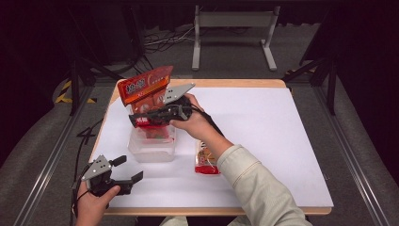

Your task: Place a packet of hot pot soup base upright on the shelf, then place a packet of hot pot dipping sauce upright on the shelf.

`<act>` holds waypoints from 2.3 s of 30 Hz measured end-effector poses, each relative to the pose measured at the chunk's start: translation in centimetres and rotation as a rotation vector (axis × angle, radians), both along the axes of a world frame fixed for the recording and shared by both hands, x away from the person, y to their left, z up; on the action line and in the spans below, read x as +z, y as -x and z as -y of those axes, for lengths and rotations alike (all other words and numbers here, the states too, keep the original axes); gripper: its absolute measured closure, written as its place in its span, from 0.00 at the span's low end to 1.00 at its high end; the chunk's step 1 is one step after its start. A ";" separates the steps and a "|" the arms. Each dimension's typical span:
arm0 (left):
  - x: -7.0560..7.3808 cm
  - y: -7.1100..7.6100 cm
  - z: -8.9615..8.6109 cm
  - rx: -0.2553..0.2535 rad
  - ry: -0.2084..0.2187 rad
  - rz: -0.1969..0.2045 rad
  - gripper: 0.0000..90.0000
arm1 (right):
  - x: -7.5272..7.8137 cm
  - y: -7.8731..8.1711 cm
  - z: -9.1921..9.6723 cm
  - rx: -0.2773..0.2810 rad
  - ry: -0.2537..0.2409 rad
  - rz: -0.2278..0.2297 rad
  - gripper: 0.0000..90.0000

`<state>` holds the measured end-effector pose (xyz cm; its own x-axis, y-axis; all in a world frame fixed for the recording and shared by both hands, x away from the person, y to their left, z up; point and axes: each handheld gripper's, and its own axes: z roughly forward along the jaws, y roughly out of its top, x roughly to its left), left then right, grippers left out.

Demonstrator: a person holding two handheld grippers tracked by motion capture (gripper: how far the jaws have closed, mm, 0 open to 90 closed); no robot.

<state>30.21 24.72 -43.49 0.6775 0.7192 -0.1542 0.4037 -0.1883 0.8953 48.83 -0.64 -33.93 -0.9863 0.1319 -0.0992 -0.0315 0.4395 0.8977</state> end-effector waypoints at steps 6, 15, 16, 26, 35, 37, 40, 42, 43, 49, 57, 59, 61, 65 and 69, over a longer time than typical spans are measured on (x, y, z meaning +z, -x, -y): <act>0.0 0.0 0.0 0.000 -0.002 -0.004 0.11 | -1.8 0.1 0.1 -0.007 0.030 -0.022 0.96; 0.0 0.0 0.1 -0.003 -0.006 -0.003 0.11 | -2.4 -0.1 1.6 -0.043 0.019 -0.068 0.94; 0.0 0.0 0.1 -0.003 -0.010 -0.004 0.11 | -2.4 -0.2 1.7 -0.048 0.014 -0.077 0.94; 0.0 -0.1 0.2 -0.005 -0.006 0.001 0.11 | -2.0 0.4 2.4 -0.086 -0.025 -0.119 0.68; 0.0 -0.3 0.5 -0.008 -0.010 -0.001 0.11 | -0.1 1.4 5.9 -0.198 -0.100 -0.137 0.46; 0.1 -0.4 0.5 -0.011 -0.009 0.002 0.11 | 0.5 1.7 7.1 -0.233 -0.108 -0.130 0.44; 0.0 -0.4 0.7 -0.015 -0.010 -0.005 0.11 | 1.2 2.0 8.5 -0.263 -0.129 -0.116 0.42; 0.0 -0.5 0.7 -0.017 -0.018 -0.004 0.11 | 1.4 2.0 9.4 -0.284 -0.127 -0.107 0.41; 0.0 -0.4 0.7 -0.016 -0.015 -0.007 0.11 | 1.4 2.1 9.8 -0.297 -0.122 -0.109 0.41; 0.0 -0.5 0.8 -0.015 -0.025 0.001 0.11 | 1.7 2.4 11.4 -0.350 -0.098 -0.097 0.40; -0.1 -0.2 1.0 -0.012 -0.050 0.007 0.10 | 1.7 2.5 13.6 -0.404 -0.071 -0.070 0.43; -0.1 -0.2 1.0 -0.015 -0.044 0.006 0.09 | 1.8 2.3 14.2 -0.419 -0.071 -0.079 0.43; -0.2 -0.2 1.0 -0.015 -0.044 0.007 0.09 | 1.9 2.3 14.6 -0.438 -0.057 -0.081 0.43; -0.2 -0.3 1.0 -0.014 -0.051 0.012 0.09 | 1.5 2.1 15.4 -0.479 -0.031 -0.088 0.38; -0.3 -0.2 1.3 -0.027 -0.053 0.015 0.08 | 0.9 2.0 15.9 -0.490 -0.025 -0.112 0.36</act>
<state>30.45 23.46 -43.74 0.6989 0.7073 -0.1062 0.3847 -0.2465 0.8895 46.86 -16.56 -33.08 -0.8120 0.5835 0.0131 0.2708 0.3568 0.8941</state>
